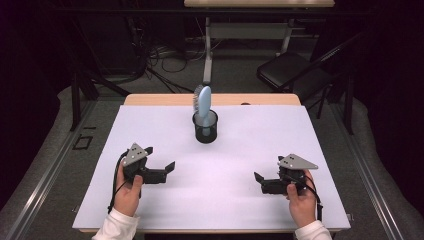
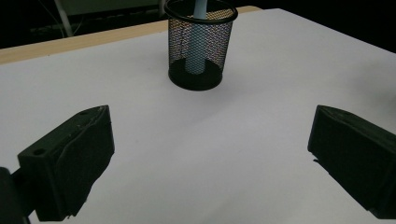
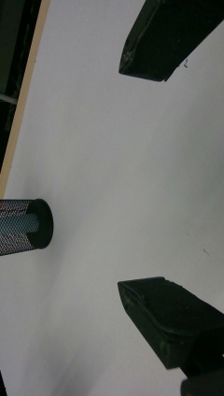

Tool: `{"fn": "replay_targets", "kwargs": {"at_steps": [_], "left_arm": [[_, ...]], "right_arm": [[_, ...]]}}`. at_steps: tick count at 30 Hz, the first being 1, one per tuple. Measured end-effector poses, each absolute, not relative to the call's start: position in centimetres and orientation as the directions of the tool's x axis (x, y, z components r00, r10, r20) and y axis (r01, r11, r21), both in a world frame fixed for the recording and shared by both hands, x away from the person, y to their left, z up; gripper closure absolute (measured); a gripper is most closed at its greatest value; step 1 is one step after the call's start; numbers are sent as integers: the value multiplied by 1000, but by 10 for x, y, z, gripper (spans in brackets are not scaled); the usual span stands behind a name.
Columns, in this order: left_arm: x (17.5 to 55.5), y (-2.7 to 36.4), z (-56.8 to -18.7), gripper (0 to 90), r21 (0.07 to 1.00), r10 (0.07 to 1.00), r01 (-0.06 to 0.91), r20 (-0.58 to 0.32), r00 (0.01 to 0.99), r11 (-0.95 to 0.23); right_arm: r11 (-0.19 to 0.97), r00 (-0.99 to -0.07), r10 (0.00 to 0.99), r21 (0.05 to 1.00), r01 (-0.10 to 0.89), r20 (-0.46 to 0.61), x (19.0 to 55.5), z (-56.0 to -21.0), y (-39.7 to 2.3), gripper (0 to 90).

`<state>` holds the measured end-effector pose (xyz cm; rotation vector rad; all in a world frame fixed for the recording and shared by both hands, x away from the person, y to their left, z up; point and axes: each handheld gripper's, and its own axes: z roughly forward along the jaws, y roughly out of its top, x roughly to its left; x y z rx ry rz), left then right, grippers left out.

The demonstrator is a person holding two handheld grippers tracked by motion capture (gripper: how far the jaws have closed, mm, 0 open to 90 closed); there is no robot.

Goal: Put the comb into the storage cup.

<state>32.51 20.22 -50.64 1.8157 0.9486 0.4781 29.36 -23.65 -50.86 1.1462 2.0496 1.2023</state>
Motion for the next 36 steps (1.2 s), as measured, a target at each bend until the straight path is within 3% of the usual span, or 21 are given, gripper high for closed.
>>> {"fn": "replay_targets", "kwargs": {"at_steps": [36], "left_arm": [[329, 209, -516, 7, 895, 794, 411, -122, 596, -171]], "right_arm": [[228, -503, 864, 868, 440, 28, 297, -518, -243, 0]]}}
